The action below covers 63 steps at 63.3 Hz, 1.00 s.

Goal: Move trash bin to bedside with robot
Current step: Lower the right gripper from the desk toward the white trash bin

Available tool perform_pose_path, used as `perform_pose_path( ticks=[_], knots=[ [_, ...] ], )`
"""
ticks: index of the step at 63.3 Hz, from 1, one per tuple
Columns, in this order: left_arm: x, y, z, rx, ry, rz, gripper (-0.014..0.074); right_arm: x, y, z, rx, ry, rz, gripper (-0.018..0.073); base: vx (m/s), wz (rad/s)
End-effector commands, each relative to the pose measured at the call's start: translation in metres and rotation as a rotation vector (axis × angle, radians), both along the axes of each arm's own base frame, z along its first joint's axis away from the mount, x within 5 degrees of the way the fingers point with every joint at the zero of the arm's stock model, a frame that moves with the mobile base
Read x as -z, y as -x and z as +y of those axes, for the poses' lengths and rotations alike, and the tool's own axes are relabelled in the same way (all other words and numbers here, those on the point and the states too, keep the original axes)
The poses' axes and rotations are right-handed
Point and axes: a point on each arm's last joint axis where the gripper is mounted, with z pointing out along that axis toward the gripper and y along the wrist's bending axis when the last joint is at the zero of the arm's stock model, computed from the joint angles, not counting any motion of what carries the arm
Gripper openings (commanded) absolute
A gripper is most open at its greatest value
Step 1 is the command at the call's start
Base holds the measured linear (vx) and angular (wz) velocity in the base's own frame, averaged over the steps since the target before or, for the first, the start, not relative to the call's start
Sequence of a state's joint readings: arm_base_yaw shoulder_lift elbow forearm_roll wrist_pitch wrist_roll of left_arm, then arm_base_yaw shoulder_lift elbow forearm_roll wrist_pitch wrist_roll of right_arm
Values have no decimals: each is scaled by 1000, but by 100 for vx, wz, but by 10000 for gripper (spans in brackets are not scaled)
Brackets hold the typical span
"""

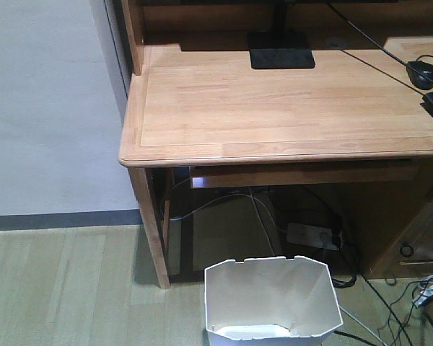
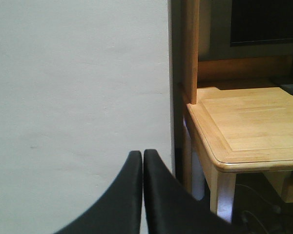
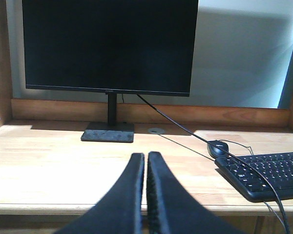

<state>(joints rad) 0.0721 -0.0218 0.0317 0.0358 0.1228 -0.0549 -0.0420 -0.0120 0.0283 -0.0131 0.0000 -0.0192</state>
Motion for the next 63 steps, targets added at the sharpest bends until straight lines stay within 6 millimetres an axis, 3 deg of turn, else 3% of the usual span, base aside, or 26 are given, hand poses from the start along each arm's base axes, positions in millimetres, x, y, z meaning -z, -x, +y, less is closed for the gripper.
perform_pose_path(
  ticks=[1,63],
  knots=[
    [-15,2,-1,7,-1,-103,-6,0,1,0,0,15,-60,-9,0,0],
    [-15,2,-1,7,-1,-102,-6,0,1,0,0,15,-61,-9,0,0]
  ],
)
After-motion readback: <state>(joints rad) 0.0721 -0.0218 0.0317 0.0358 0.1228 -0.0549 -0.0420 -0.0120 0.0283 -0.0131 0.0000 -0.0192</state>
